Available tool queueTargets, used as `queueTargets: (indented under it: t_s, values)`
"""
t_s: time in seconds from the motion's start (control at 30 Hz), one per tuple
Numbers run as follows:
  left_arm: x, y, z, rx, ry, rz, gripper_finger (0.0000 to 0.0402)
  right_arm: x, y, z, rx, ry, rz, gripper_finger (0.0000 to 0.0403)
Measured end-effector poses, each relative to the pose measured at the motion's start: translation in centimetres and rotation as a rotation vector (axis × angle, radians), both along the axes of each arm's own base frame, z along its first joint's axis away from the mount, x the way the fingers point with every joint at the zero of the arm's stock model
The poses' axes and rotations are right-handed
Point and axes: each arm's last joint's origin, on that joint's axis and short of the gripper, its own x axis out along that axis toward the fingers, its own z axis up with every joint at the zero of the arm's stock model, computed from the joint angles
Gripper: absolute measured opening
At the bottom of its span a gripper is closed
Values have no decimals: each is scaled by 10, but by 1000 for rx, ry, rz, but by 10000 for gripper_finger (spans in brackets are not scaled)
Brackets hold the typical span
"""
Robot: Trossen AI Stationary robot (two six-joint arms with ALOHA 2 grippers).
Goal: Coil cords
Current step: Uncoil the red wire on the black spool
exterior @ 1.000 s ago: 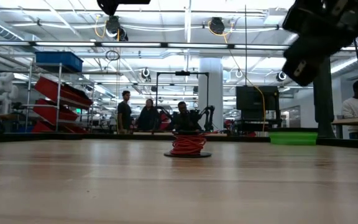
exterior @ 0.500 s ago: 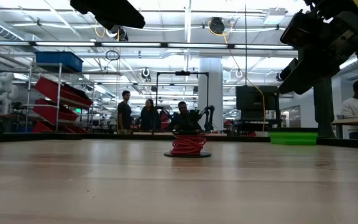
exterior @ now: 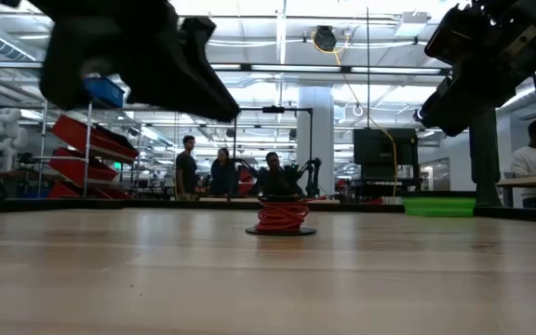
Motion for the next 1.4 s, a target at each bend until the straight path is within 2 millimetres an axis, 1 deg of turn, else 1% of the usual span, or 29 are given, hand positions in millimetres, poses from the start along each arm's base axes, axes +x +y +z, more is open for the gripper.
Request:
queueTargets:
  t_s: [0.13,0.27,0.33,0.4,0.5,0.63,0.77,1.03,1.17,1.4]
  values:
    - [10,-1,-12,-37,17,51,115,0,0,0,16,2,-5,0]
    - [13,-3,-24,-36,46,64,166,0,0,0,17,-1,-5,0]
    - [14,-3,-31,7,66,74,188,0,0,0,16,-1,-5,0]
    - [15,-2,-40,91,81,83,201,0,0,0,16,-3,-4,0]
    - [17,-3,-53,213,95,79,206,0,0,0,10,-4,-1,0]
    - [24,-6,-64,292,56,62,206,0,0,0,8,-4,1,0]
    - [29,-9,-65,318,9,48,205,0,0,0,4,-4,3,0]
    - [29,-8,-65,332,22,53,205,0,0,0,-7,-6,6,0]
    - [28,-7,-65,371,19,99,205,0,0,0,-8,-6,6,0]
    - [29,-2,-66,384,36,120,205,1,0,1,-6,-14,6,0]
